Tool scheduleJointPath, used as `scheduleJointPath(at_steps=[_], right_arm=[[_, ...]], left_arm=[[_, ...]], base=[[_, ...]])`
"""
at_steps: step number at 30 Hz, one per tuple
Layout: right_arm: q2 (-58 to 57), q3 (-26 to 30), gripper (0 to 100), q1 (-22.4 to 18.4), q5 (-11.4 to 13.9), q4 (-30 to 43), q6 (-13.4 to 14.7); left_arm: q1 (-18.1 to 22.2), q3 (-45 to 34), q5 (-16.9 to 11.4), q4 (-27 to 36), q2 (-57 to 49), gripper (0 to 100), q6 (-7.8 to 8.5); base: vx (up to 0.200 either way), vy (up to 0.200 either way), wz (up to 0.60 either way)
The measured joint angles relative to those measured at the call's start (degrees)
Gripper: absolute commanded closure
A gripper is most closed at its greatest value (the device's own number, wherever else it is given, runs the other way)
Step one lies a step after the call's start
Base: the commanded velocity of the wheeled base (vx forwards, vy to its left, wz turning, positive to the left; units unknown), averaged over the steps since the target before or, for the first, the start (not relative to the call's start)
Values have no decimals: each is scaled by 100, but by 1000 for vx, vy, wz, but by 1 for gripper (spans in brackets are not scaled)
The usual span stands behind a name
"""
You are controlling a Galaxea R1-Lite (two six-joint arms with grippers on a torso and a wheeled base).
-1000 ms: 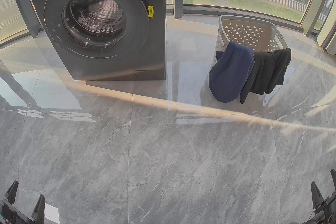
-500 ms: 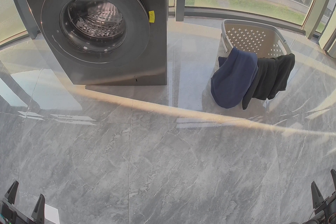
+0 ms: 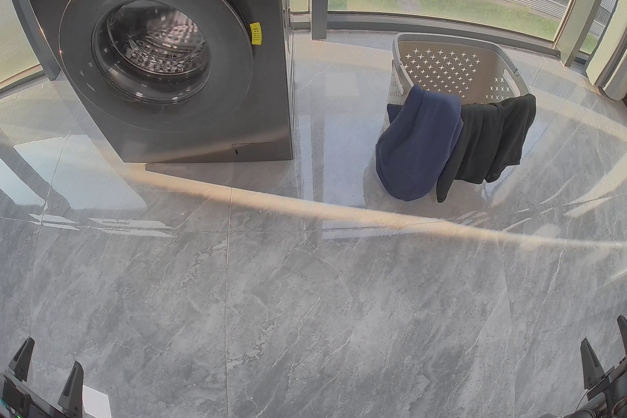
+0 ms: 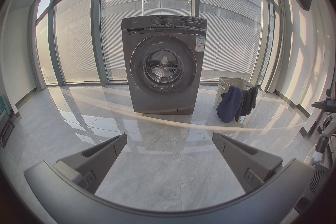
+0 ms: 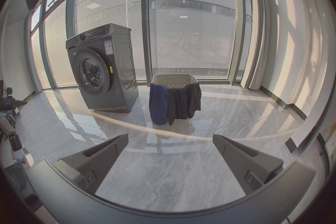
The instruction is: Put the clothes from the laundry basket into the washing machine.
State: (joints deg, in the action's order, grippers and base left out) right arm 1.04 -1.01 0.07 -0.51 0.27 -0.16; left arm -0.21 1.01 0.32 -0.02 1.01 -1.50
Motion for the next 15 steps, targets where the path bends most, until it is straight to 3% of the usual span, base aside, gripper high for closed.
scheduleJointPath(at_steps=[9, 15], right_arm=[[0, 0, 0, -5, 0, 0, 0], [0, 0, 0, -2, -2, -2, 0]], left_arm=[[2, 0, 0, -2, 0, 0, -6], [2, 0, 0, 0, 2, 0, 0]], base=[[200, 0, 0], [0, 0, 0]])
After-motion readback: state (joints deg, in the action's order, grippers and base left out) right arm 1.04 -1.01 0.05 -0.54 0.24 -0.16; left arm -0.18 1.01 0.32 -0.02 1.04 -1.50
